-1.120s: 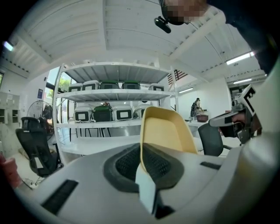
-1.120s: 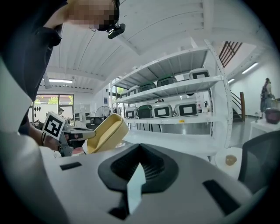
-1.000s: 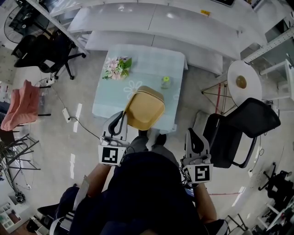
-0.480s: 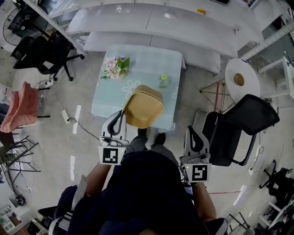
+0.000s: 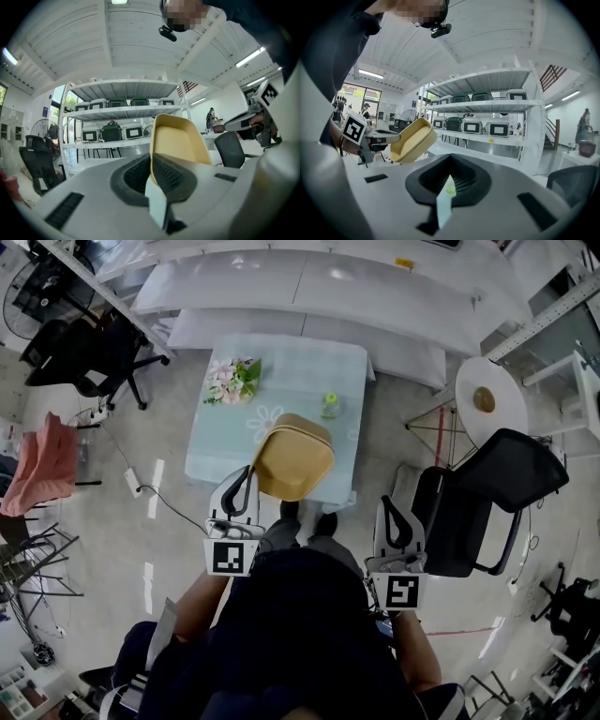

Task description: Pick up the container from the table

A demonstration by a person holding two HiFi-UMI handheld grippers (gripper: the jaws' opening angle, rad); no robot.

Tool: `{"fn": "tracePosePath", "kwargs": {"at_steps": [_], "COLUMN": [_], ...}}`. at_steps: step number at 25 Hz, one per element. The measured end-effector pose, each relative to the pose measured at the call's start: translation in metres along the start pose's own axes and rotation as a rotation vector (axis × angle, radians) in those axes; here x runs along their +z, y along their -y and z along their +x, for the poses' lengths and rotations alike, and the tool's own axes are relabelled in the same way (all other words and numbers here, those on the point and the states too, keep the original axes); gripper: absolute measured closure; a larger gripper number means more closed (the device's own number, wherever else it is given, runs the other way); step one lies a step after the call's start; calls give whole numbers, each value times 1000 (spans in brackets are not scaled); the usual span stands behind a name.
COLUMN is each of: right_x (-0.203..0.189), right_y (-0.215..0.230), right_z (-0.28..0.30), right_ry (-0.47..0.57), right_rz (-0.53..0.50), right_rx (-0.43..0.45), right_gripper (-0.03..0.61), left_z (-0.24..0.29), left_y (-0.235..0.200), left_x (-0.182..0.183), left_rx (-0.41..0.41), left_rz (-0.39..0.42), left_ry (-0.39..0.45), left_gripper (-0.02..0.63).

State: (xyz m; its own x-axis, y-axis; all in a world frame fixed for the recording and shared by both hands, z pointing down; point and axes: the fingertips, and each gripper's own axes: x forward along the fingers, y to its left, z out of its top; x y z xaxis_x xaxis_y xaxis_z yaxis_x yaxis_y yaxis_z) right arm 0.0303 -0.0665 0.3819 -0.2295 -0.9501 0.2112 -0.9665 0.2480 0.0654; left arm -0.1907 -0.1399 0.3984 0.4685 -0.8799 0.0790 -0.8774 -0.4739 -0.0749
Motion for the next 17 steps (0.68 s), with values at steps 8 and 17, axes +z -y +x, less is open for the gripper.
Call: {"fn": "tracePosePath", "kwargs": {"at_steps": [8, 17], "right_x": [0, -5], "right_y": [0, -1], "right_z": [3, 6], "right_ry": [5, -21], "right_rz": [-8, -17], "right_rx": [6, 9], "right_gripper": [583, 583], "left_z": [1, -1], "left_y": [3, 6], "left_x": [-2, -1], "left_rx": [-6, -5], "left_rz": [-7, -13], "left_ry": [-11, -11], "left_gripper": [594, 594]}}
